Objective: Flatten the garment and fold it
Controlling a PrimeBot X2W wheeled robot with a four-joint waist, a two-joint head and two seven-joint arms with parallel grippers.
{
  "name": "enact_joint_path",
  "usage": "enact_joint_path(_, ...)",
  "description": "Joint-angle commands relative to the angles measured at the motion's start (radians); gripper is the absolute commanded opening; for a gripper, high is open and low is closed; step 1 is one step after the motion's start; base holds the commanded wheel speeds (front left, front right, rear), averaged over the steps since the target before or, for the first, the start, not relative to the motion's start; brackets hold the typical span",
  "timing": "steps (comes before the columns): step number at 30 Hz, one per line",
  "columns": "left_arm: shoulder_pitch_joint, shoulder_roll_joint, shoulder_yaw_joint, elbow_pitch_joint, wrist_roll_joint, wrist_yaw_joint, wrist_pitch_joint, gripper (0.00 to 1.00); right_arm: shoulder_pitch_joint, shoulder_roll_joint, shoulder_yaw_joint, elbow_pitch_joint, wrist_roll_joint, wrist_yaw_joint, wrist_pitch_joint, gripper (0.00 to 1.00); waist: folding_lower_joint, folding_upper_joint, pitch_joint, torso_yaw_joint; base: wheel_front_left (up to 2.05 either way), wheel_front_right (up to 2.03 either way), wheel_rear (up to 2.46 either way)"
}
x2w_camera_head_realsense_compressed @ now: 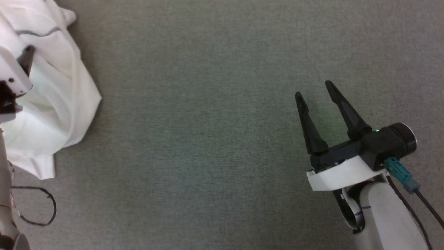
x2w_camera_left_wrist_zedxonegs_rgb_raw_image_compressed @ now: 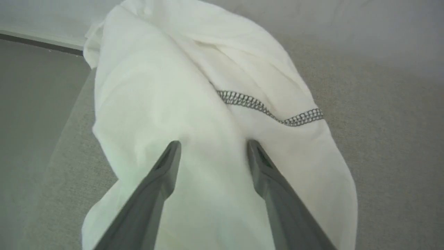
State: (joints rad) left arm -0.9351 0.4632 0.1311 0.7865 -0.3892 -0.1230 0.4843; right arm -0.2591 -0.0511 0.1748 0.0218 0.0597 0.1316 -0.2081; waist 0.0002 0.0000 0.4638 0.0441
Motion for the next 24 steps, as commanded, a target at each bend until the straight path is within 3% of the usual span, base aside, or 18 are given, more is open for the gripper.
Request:
enact_joint_path(1, -0.025, 0.010, -0.001, 0.023, -0.014, -0.006, 0.021, 1.00, -0.018, 0.001, 0.005, 0.005, 0.009, -0.001, -0.012, 1.00, -0.0002, 0.0000, 0.039, -0.036, 0.00, 0.00, 0.00)
enact_joint_path(5, -0.009, 0.020, -0.010, 0.085, -0.025, 0.001, 0.134, 1.00, -0.024, 0.001, 0.013, 0.022, 0.018, -0.001, -0.021, 1.00, -0.0002, 0.0000, 0.038, -0.048, 0.00, 0.00, 0.00)
enact_joint_path(6, -0.005, 0.019, -0.012, 0.101, -0.031, 0.001, 0.169, 0.91, -0.025, 0.001, 0.013, 0.026, 0.020, -0.001, -0.023, 1.00, -0.0002, 0.0000, 0.035, -0.050, 0.00, 0.00, 0.00)
enact_joint_path(8, 0.003, 0.017, -0.024, 0.116, -0.038, 0.000, 0.228, 0.05, -0.025, 0.001, 0.012, 0.032, 0.022, -0.001, -0.026, 1.00, -0.0002, 0.0000, 0.028, -0.053, 0.00, 0.00, 0.00)
enact_joint_path(9, 0.007, 0.019, -0.034, 0.116, -0.036, -0.001, 0.245, 0.00, -0.024, 0.001, 0.011, 0.034, 0.023, -0.001, -0.027, 1.00, -0.0002, 0.0000, 0.024, -0.054, 0.00, 0.00, 0.00)
enact_joint_path(12, 0.018, 0.024, -0.050, 0.107, -0.037, -0.003, 0.259, 0.00, -0.022, 0.001, 0.010, 0.037, 0.025, -0.001, -0.030, 1.00, -0.0002, 0.0000, 0.008, -0.056, 0.00, 0.00, 0.00)
enact_joint_path(17, 0.023, 0.042, -0.080, 0.057, -0.009, -0.005, 0.168, 0.00, -0.009, 0.001, 0.005, 0.050, 0.028, -0.001, -0.033, 1.00, -0.0002, 0.0000, -0.047, -0.052, 0.00, 0.00, 0.00)
enact_joint_path(21, 0.002, 0.055, -0.100, -0.001, 0.034, 0.002, 0.005, 0.00, 0.012, 0.001, -0.007, 0.058, 0.032, -0.001, -0.033, 1.00, -0.0002, 0.0000, -0.104, -0.041, 0.00, 0.00, 0.00)
enact_joint_path(24, -0.021, 0.058, -0.111, -0.047, 0.075, 0.022, -0.178, 0.00, 0.031, 0.001, -0.022, 0.058, 0.031, -0.001, -0.032, 1.00, -0.0002, 0.0000, -0.151, -0.031, 0.00, 0.00, 0.00)
